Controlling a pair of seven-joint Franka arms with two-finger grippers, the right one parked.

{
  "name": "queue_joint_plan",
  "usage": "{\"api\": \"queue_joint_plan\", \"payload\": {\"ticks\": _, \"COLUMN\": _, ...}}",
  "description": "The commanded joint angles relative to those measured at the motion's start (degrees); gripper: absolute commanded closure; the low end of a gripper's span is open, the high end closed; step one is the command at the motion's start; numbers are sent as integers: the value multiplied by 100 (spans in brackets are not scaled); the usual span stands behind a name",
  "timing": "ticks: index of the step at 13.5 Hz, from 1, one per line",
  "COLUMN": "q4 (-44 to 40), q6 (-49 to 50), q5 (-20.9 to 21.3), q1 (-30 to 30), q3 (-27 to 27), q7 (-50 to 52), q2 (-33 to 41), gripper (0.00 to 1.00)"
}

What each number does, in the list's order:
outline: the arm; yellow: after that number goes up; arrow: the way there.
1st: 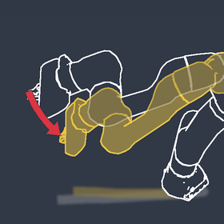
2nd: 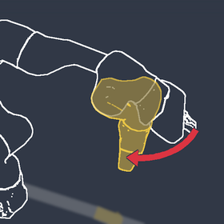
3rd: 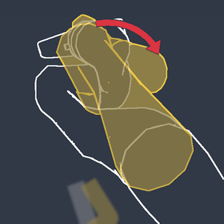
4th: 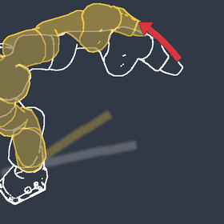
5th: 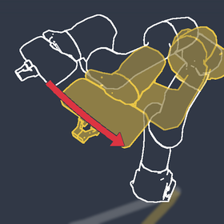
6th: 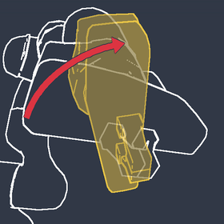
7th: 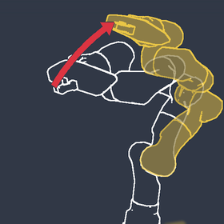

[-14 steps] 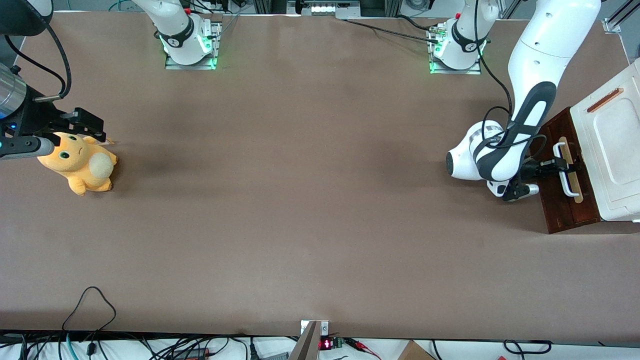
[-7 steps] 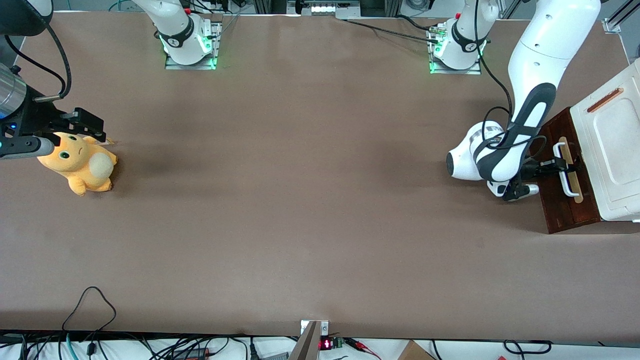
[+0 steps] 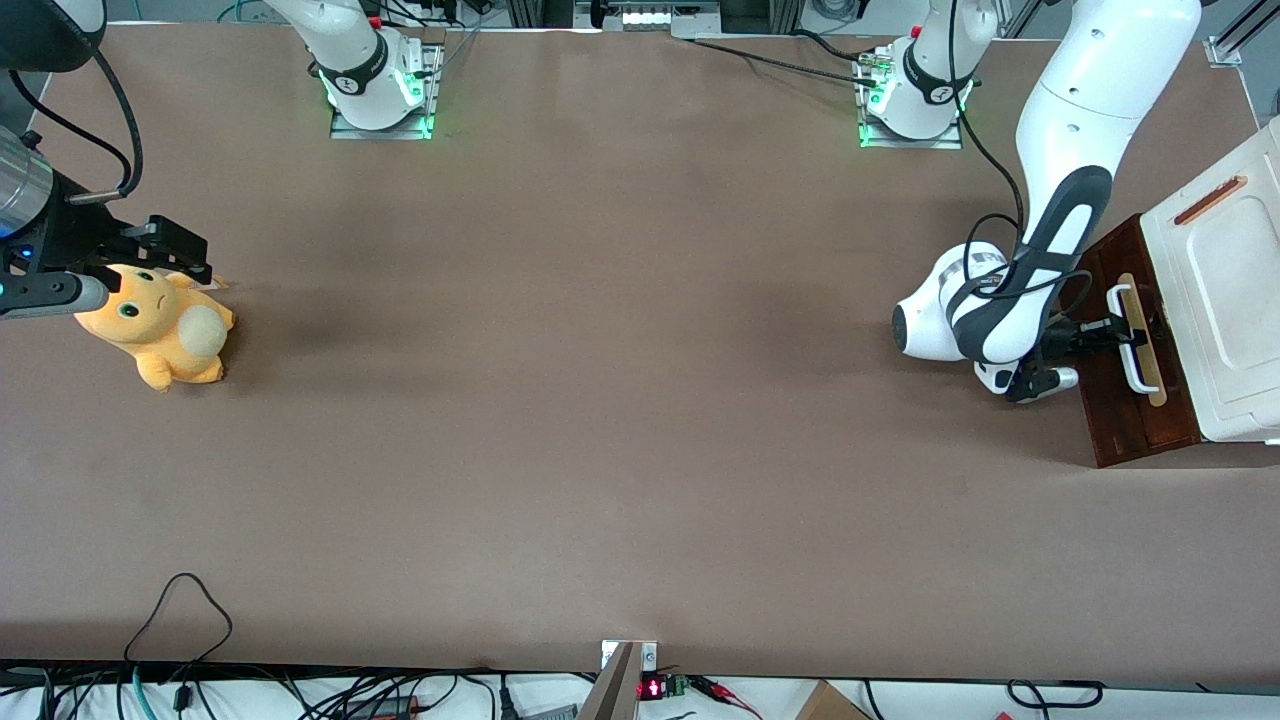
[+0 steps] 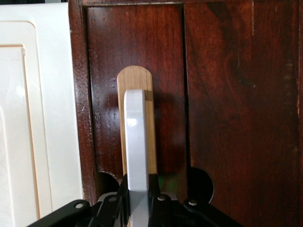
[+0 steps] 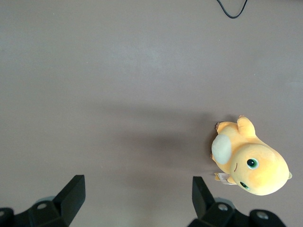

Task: Open lower drawer with left arm only
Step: 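Pull the handle with the left gripper, sliding the drawer out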

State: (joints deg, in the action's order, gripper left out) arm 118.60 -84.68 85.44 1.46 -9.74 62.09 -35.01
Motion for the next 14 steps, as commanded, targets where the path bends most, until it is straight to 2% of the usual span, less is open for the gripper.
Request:
{"api": "queue_joint_plan", "payload": {"ticks": 1, "q4": -38, "q6": 75, "q5": 139, "q1": -23, "q3": -63, "q7": -65, "q2": -23, "gripper": 100}}
{"api": "queue_joint_plan", "payload": {"ticks": 9, "q4": -135, "q6": 75, "q5": 34, "q1": -426, "q3": -414, "q7": -118, "q2": -58, "gripper": 100}}
{"api": "queue_joint_plan", "payload": {"ticks": 14, "q4": -161, "q6": 75, "q5": -63, "q1": -471, "q3": -669, "q7": -171, "q2": -102, "gripper": 99}}
